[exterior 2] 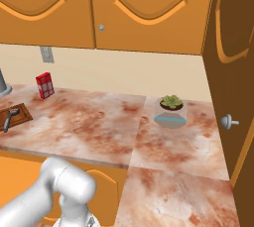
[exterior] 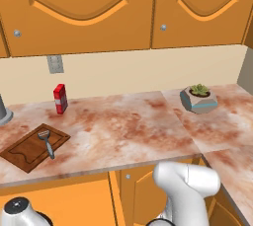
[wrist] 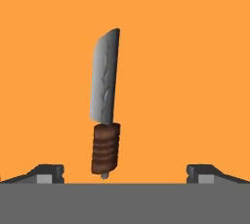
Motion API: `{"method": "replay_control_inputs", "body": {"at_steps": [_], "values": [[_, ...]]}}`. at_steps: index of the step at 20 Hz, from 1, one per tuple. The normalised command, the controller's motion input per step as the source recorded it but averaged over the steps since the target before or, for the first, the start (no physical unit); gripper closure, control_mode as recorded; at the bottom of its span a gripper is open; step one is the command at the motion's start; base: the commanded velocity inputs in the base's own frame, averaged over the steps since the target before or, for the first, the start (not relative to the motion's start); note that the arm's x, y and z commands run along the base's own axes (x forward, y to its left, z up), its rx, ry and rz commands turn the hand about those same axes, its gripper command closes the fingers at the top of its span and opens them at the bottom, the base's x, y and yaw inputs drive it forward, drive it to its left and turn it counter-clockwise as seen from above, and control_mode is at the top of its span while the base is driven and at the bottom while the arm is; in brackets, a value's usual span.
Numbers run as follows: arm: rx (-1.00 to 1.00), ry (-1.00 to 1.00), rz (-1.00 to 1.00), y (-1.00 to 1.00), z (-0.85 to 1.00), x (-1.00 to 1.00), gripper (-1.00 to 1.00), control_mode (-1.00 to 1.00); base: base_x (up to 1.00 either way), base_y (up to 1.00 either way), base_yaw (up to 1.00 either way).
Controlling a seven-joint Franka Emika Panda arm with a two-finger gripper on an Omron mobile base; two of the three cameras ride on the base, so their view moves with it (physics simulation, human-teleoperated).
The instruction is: Open the drawer on the left and place the cutting tools on the cutting board.
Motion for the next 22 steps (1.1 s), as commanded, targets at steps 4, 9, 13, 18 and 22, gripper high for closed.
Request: {"method": "replay_control_inputs", "body": {"at_steps": [4, 9, 13, 18, 22], "values": [[0.0, 0.0, 0.0, 0.21, -0.31, 0.11, -1.0, -1.0, 0.0, 0.0, 0.0], [0.0, 0.0, 0.0, 0.16, -0.2, 0.0, -1.0, -1.0, 0.0, 0.0, 0.0], [0.0, 0.0, 0.0, 0.12, -0.07, 0.0, -1.0, -1.0, 0.0, 0.0, 0.0], [-0.01, 0.0, 0.0, 0.07, -0.12, -0.02, -1.0, -1.0, 0.0, 0.0, 0.0], [0.0, 0.0, 0.0, 0.11, -0.09, -0.28, -1.0, -1.0, 0.0, 0.0, 0.0]]}}
